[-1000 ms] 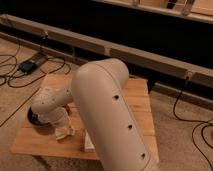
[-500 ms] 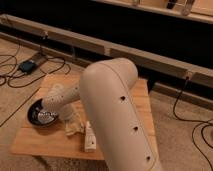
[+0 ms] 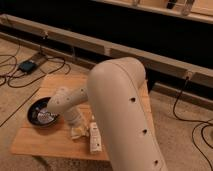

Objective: Wipe the white sponge on the table

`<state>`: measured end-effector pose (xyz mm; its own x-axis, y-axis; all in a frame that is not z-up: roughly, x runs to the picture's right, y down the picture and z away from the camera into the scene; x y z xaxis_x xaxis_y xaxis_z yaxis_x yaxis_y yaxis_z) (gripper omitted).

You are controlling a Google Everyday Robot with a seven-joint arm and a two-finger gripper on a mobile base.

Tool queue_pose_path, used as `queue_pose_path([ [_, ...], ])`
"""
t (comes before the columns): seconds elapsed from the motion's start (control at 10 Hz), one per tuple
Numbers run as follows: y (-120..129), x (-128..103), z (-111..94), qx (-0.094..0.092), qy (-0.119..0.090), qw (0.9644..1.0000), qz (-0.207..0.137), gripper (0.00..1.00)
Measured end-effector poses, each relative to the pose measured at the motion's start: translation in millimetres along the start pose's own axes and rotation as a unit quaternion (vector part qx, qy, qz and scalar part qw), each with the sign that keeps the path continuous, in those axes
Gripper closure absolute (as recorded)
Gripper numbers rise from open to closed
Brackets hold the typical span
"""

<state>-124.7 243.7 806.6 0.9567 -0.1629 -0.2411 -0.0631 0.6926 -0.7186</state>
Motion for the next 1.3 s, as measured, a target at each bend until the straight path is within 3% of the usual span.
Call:
queue_pose_path([
  [0.5, 46, -17, -7, -0.005, -0.002, 0.9982, -0.06, 1.0],
  [0.9, 78, -46, -16, -0.002, -0.001, 0.9935, -0.114, 1.0],
  [1.3, 89, -78, -25, 0.005, -0.006, 0.9895, -0.145, 1.0],
])
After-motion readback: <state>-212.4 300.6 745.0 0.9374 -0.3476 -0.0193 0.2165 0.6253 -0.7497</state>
